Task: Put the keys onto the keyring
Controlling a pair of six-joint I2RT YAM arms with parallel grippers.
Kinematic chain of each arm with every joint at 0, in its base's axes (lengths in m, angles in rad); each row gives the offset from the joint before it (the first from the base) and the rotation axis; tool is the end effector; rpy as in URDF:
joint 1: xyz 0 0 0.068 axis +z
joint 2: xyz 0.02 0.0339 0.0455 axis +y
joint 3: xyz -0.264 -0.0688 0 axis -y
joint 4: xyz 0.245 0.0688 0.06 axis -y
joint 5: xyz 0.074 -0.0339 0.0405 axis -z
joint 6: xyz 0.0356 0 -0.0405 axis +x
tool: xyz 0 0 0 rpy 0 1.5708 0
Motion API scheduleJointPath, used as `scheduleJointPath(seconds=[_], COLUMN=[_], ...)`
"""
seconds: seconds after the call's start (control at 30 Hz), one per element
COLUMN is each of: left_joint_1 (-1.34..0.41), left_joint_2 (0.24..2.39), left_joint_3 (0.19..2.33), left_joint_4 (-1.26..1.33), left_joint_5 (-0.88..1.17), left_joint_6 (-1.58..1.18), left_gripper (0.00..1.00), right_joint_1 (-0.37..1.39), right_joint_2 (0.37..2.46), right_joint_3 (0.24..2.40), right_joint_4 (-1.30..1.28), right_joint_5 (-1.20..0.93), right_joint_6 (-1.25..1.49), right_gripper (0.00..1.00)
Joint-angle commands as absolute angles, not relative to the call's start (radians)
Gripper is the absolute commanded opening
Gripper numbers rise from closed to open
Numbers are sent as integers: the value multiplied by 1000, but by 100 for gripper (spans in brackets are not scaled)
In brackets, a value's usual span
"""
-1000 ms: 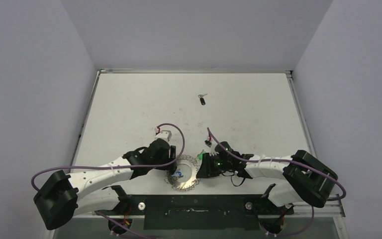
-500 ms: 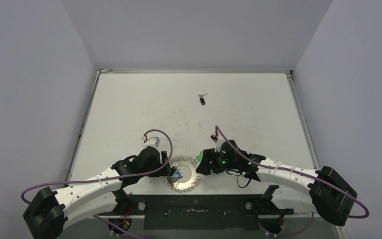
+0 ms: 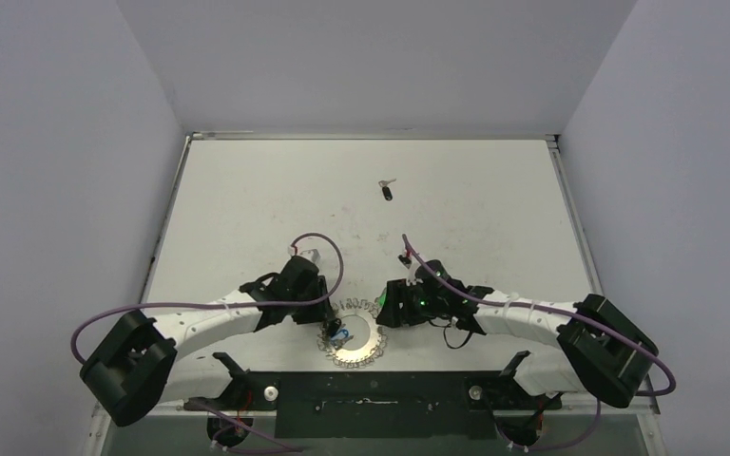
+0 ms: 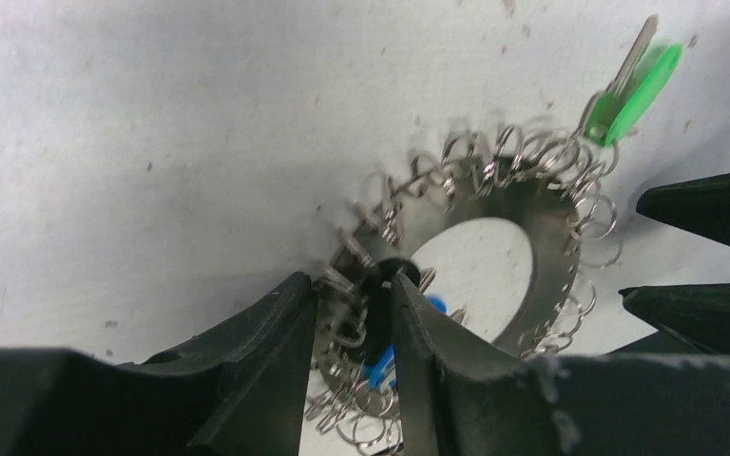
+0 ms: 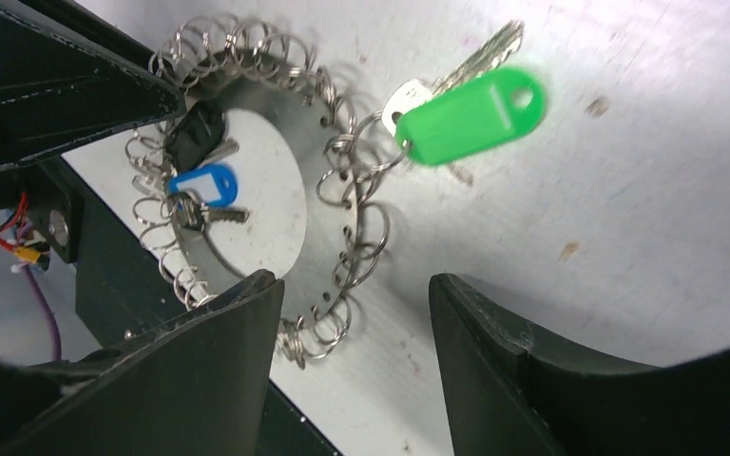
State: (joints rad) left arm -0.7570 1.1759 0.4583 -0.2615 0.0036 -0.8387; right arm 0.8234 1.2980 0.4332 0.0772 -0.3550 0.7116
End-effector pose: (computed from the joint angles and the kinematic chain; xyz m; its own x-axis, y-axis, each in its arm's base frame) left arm 0.1479 -0.1399 0.1503 -0.9151 -0.1586 -0.3706 0.0113 0.9089 -0.4169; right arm 0.1467 0.1766 0.1441 -0.9228 -0.0949 -0.3735 -0.3325 0.6859 0.6473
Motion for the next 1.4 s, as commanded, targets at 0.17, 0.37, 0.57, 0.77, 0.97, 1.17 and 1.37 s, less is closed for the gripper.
scheduleJointPath(seconds=[0.17, 0.37, 0.57, 0.77, 0.97, 1.17, 1.37], left_joint_1=[-702, -704, -699, -660, -626, -608, -594], left_joint_2=[1454, 1549, 1411, 1220, 1134, 1075, 1005], left_joint_3=[663, 767, 740, 675, 582, 488, 424], left_joint_4=[-325, -319, -354, -411, -399, -323, -295], left_joint_5=[-38, -61, -157, -155, -44, 71, 78], left_joint_6=[-598, -505, -501, -516, -563, -656, -734], left_gripper=[29, 24, 49, 71, 82, 81, 75], right_joint_1=[721, 709, 695, 688, 681, 709, 814], right_joint_2=[1475, 1539, 1479, 1430, 1462, 1568, 1668], right_joint_3=[569, 587, 601, 646, 723, 864, 1035], right_joint_4=[100, 210, 156, 49, 18, -100, -295], right_joint_5=[-404, -492, -474, -437, -444, -425, -245], right_joint_6=[546, 589, 554, 466, 433, 373, 290], right_gripper=[55, 47, 33, 30, 38, 41, 45])
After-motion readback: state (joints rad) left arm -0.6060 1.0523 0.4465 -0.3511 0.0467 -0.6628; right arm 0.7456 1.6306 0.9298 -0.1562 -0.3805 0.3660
